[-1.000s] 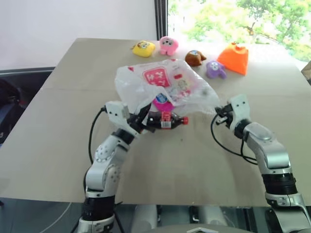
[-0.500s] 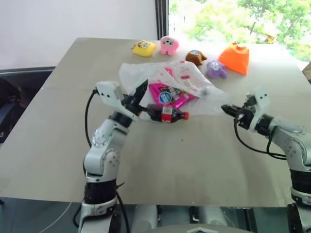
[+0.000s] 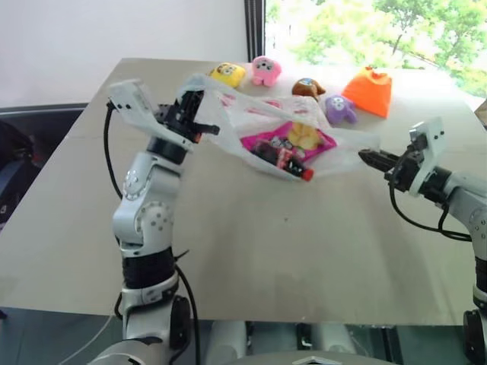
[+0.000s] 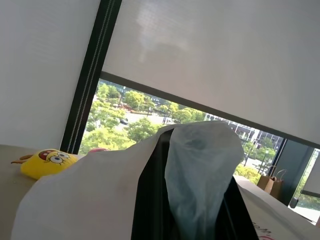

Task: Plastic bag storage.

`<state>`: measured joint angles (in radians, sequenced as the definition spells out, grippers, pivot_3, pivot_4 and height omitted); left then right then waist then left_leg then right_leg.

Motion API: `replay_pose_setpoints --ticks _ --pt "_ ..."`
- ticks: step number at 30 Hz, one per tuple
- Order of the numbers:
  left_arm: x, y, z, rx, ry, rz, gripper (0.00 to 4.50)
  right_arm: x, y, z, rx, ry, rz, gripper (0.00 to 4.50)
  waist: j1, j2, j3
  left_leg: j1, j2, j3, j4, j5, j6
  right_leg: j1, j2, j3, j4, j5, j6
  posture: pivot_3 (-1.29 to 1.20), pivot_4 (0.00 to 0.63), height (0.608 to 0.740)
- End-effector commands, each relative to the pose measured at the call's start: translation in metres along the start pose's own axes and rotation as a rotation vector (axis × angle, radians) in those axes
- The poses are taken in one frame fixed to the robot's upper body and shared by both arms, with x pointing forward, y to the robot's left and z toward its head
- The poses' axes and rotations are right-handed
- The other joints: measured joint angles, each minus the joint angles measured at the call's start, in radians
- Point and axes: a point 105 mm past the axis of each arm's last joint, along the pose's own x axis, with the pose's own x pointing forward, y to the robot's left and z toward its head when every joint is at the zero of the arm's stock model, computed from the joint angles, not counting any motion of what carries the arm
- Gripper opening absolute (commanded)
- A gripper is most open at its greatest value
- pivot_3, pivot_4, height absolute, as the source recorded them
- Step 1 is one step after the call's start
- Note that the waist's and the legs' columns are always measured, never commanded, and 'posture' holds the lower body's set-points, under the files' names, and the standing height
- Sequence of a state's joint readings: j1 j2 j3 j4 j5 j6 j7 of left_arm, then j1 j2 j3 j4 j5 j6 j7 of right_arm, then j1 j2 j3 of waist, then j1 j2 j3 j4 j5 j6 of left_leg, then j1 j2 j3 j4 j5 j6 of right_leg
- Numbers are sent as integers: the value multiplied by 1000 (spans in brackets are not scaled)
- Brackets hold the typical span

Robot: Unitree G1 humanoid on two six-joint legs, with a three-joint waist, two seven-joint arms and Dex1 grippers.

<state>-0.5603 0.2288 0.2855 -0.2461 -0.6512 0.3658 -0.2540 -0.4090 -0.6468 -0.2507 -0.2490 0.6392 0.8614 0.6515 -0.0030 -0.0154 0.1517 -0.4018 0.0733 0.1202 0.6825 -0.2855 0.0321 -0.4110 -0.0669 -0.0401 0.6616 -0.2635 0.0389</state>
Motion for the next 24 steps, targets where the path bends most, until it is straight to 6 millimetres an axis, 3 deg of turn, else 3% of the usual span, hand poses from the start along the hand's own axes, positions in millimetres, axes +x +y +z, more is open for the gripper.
replay_pose_setpoints --ticks 1,11,17,20,24 --pt "7 2 27 14 -83 -2 0 -9 3 27 -32 -89 29 137 0 0 0 0 0 0 0 0 0 0 0 0 0 0 0 0 150 740" --pt "24 27 55 70 -40 35 0 -33 -10 105 41 -428 61 137 -1 0 1 0 0 2 0 0 0 0 0 -1 0 0 0 0 150 740" --pt "42 51 69 126 33 59 0 -43 -31 162 141 -744 -12 137 -4 0 2 0 0 4 0 0 0 -1 0 -1 1 0 0 0 150 740" --pt "53 59 78 173 58 60 0 -59 -28 190 200 -920 44 137 -3 0 2 -2 0 4 0 0 0 -2 0 -1 1 0 0 0 150 740" --pt "66 64 83 257 99 56 0 -65 -33 202 231 -996 33 137 -5 0 2 -6 0 4 0 0 -1 -5 0 -4 0 0 0 0 150 740"
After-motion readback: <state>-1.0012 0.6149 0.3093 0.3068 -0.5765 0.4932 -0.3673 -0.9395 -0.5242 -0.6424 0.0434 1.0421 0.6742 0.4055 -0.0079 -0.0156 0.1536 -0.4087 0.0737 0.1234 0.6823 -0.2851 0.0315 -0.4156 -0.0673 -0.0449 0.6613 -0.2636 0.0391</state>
